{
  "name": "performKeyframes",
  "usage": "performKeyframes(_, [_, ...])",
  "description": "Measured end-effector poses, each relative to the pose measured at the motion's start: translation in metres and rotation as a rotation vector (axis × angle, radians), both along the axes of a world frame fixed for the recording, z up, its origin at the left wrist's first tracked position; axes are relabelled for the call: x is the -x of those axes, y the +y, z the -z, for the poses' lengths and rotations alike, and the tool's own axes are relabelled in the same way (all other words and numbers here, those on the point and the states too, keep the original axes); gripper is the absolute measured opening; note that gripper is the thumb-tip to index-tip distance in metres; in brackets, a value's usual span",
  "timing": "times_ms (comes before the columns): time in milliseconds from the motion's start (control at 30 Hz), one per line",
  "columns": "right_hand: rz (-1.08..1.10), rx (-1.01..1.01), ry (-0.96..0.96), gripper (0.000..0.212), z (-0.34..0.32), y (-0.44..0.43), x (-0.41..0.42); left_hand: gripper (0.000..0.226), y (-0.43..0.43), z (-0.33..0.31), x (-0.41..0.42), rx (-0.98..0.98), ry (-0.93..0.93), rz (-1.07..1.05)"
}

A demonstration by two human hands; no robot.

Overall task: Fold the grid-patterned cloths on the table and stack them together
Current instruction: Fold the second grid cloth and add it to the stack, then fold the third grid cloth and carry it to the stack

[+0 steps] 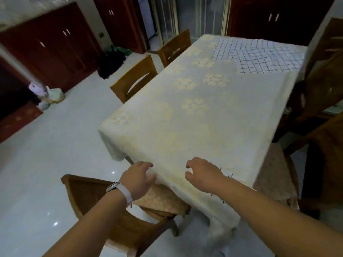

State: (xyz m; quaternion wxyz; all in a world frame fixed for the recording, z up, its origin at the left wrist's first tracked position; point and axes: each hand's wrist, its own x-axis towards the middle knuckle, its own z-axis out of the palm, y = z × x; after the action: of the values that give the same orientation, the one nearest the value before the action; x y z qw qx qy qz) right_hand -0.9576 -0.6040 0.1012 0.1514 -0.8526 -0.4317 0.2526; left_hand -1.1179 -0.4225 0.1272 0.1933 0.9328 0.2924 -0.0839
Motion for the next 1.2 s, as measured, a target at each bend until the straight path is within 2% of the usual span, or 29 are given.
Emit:
performKeyframes(167, [-0.075,0.025,-0.04,0.041,-0.012,0.049,0.051,0.051,0.036,-0.008,0.058,-0.102,-0.03,0.066])
performKeyframes(300, [-0.106,0.021,-0.06,0.034,-0.024,0.108,0.111,0.044,0.08,-0.016,0.119,-0.192,-0.071,0.07])
performKeyframes(500, [-0.174,-0.031,-0.163,0.028,-0.03,0.202,0.214,0.04,0.164,-0.011,0.232,-0.138,-0.1,-0.087])
performKeyframes(700, [-0.295,-0.031,-0.18,0.022,-0.046,0.276,0.308,0.046,0.218,0.003,0.347,-0.079,-0.056,-0.242])
performKeyframes(900, [-0.431,-0.037,-0.213,0.037,-0.052,0.341,0.354,0.045,0.254,-0.004,0.418,-0.086,-0.098,-0.405])
performKeyframes(1200, [-0.571,-0.005,-0.179,0.037,-0.024,0.436,0.382,0.045,0.307,0.002,0.464,-0.066,-0.039,-0.555])
